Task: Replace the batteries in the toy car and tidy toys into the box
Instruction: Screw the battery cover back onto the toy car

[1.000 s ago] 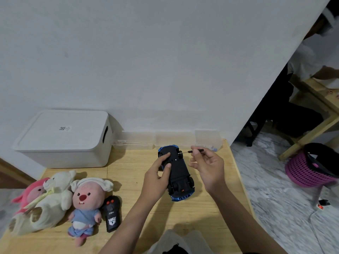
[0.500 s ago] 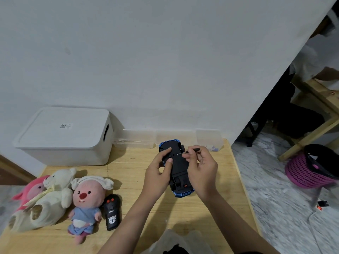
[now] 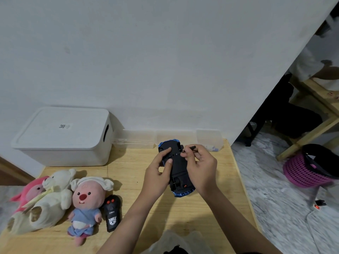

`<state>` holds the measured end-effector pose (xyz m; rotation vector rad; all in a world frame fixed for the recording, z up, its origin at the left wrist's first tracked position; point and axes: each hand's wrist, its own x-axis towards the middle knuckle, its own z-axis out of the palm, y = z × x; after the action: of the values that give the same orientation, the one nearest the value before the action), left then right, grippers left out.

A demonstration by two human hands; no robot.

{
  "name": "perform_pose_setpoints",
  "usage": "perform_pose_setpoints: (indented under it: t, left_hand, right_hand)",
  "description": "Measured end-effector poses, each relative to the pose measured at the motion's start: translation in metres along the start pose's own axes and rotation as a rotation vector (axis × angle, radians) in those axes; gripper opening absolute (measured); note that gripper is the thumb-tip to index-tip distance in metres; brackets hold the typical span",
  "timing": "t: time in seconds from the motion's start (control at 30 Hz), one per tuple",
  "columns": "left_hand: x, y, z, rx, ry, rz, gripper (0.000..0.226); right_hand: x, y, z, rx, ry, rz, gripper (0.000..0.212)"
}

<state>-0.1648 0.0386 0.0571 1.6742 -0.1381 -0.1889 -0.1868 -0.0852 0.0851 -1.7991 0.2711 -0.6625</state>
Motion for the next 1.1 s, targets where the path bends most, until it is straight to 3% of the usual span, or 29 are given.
perform_pose_setpoints:
  t: [0.3, 0.63, 0.77, 0.93, 1.1]
  left_hand:
    - [-0.002, -0.004, -0.004, -0.005, -0.002, 0.006, 0.031]
    - [-0.001, -0.009, -0.007, -0.041, 0.012, -0.052, 0.031]
    - [-0.003, -0.011, -0.009, -0.037, 0.012, -0.051, 0.031]
    - [-0.006, -0.014, -0.010, -0.050, 0.004, -0.047, 0.030]
    - [-0.008, -0.017, -0.011, -0.033, 0.012, -0.041, 0.029]
  right_hand:
    - [0.015, -0.007, -0.001, -0.228, -0.157, -0.092, 0.009]
    - [0.012, -0.004, 0.007, 0.087, -0.034, 0.257, 0.014]
    - [0.013, -0.008, 0.003, 0.137, -0.006, 0.293, 0.017]
    - [0.012, -0.012, -0.005, 0.017, -0.196, 0.234, 0.024]
    - [0.010, -0.015, -0.007, -0.367, -0.497, 0.063, 0.011]
